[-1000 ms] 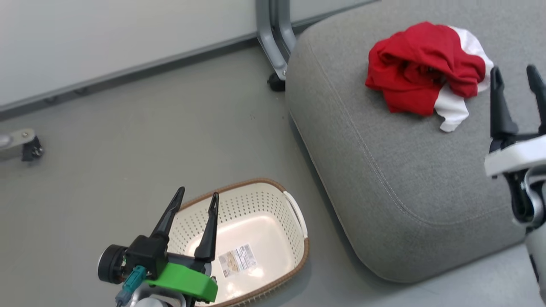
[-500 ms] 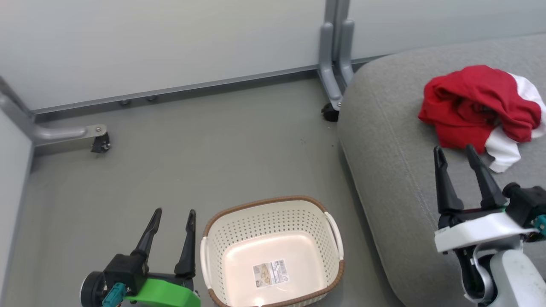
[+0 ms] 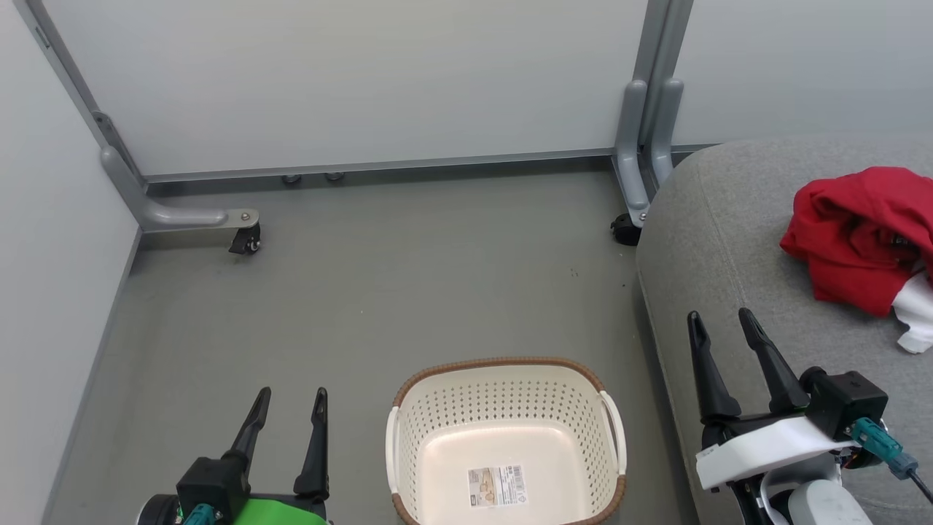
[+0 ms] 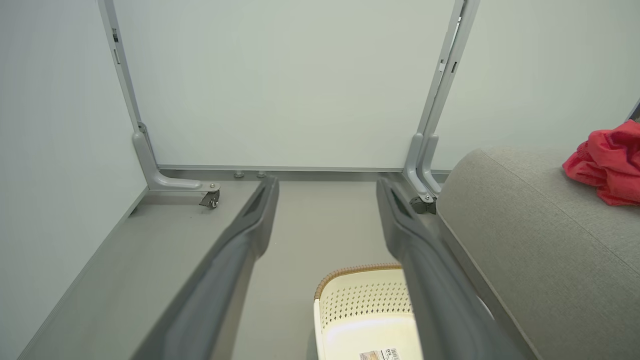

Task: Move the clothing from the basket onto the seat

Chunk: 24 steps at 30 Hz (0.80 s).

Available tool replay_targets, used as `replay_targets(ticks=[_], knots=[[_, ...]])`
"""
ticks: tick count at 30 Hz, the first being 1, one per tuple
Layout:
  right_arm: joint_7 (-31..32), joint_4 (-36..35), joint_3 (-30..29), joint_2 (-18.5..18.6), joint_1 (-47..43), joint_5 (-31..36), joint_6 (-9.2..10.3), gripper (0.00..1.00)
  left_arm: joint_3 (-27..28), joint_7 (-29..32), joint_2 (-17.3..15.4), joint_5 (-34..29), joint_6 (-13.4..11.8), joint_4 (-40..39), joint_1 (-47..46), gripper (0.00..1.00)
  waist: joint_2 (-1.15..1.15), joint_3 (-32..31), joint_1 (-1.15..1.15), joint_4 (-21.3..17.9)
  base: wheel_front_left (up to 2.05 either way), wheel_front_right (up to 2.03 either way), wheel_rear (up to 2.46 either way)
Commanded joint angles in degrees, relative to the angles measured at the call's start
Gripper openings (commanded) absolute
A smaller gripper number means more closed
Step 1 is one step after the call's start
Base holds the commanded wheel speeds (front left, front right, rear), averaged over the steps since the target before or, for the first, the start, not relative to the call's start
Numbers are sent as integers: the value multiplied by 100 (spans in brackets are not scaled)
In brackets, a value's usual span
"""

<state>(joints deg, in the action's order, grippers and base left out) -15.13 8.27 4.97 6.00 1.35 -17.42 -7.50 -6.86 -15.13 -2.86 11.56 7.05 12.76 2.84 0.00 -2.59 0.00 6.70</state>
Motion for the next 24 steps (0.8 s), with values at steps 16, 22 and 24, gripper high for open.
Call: replay_targets(ticks=[16, 22, 24], knots=[[-1, 73, -98, -158, -116, 25, 2, 100, 107, 0, -7, 91, -146, -27, 59, 100, 0, -67, 0, -109, 0, 0, 0], [-1, 57, -99, -194, -161, 44, 1, 100, 149, 0, -7, 132, -153, -31, 25, 100, 0, -52, 0, -190, 0, 0, 0], [-1, 68, -102, -202, -165, 53, 1, 100, 188, 0, -8, 151, -215, 4, 23, 100, 0, -54, 0, -204, 0, 0, 0]])
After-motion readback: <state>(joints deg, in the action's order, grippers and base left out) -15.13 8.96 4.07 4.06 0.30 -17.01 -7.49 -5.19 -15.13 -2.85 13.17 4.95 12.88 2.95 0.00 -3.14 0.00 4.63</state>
